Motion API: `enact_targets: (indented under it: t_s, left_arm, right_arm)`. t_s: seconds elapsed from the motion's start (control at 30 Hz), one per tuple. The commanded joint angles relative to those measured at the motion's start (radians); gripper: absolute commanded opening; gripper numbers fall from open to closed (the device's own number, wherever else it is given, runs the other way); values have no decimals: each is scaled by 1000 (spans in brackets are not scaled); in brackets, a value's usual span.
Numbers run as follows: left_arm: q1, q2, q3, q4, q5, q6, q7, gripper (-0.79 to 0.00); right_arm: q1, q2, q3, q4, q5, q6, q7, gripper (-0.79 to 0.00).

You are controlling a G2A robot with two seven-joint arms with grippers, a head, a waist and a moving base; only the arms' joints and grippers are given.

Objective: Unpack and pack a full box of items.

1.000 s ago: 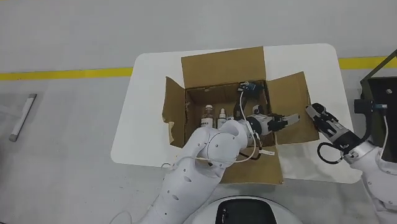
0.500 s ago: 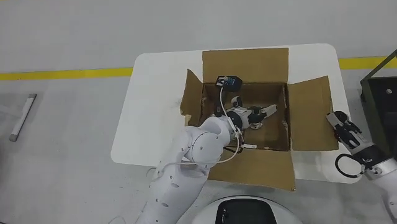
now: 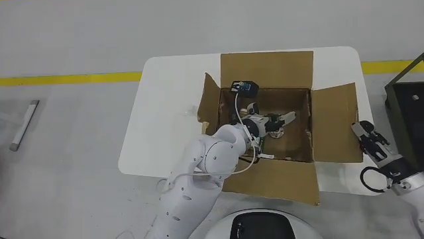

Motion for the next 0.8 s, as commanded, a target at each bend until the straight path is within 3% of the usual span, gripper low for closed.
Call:
enact_targets:
  t_s: [0.0,0.43,0.6,0.77]
  left_arm:
    - [1,5,12,12,77,-29,12,0]
    - [-89,4,109,143,493,13,-124,0]
    - [-103,-9,118,189,481,71,-222,0]
    - [-106,-12,120,200,481,76,-218,0]
  right_arm:
    - [2,0,-1,3,-3,0,1,-785]
    - [-8,-4,-2,14,-14,-10,-10,-785]
    - [-15,-6,0,12,-14,-13,-14,-785]
    - [-19,-7,-2,11,-17,-18,-19,-785]
